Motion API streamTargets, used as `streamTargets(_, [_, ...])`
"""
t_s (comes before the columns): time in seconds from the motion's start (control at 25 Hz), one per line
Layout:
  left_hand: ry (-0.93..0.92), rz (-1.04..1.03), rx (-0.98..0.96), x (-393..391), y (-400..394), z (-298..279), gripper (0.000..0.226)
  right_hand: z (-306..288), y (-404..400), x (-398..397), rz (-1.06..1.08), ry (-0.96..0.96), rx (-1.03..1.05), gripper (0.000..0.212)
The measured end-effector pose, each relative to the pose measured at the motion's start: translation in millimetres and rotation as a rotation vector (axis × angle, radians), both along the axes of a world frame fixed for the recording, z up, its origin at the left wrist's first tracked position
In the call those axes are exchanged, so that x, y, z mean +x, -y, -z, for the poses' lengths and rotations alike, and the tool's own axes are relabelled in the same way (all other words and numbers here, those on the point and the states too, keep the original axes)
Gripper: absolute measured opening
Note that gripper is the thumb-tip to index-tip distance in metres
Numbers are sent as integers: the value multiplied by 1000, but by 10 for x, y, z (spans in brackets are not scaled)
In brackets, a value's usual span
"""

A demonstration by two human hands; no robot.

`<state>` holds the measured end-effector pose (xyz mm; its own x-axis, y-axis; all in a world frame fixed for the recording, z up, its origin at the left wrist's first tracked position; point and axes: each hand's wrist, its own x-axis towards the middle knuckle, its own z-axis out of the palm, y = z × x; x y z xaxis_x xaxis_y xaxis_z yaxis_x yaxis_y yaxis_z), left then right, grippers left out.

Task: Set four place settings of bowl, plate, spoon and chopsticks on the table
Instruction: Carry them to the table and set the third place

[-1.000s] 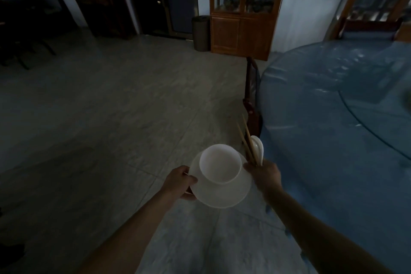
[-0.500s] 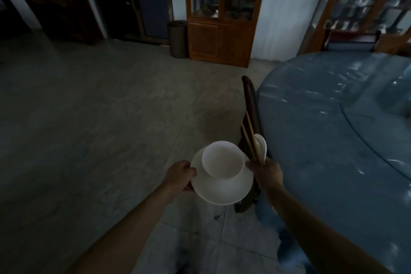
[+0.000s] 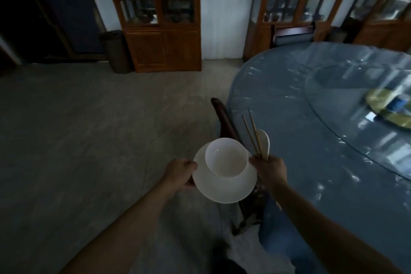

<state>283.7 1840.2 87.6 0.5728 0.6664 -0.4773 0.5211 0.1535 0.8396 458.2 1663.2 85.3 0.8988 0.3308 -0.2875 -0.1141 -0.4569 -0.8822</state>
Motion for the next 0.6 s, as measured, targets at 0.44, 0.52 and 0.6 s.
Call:
streamTargets(0.44, [-53, 308, 201, 2230, -705, 11, 14, 100, -368, 1762, 271, -68, 77, 13])
streamTargets(0.52, [-73, 393, 243, 2588, -779, 9, 10, 116, -396, 2016, 310, -75, 80, 10])
streamTargets(0.6, [-102, 473, 285, 2913, -840, 22, 10, 152, -412, 2225, 372, -75, 59, 3])
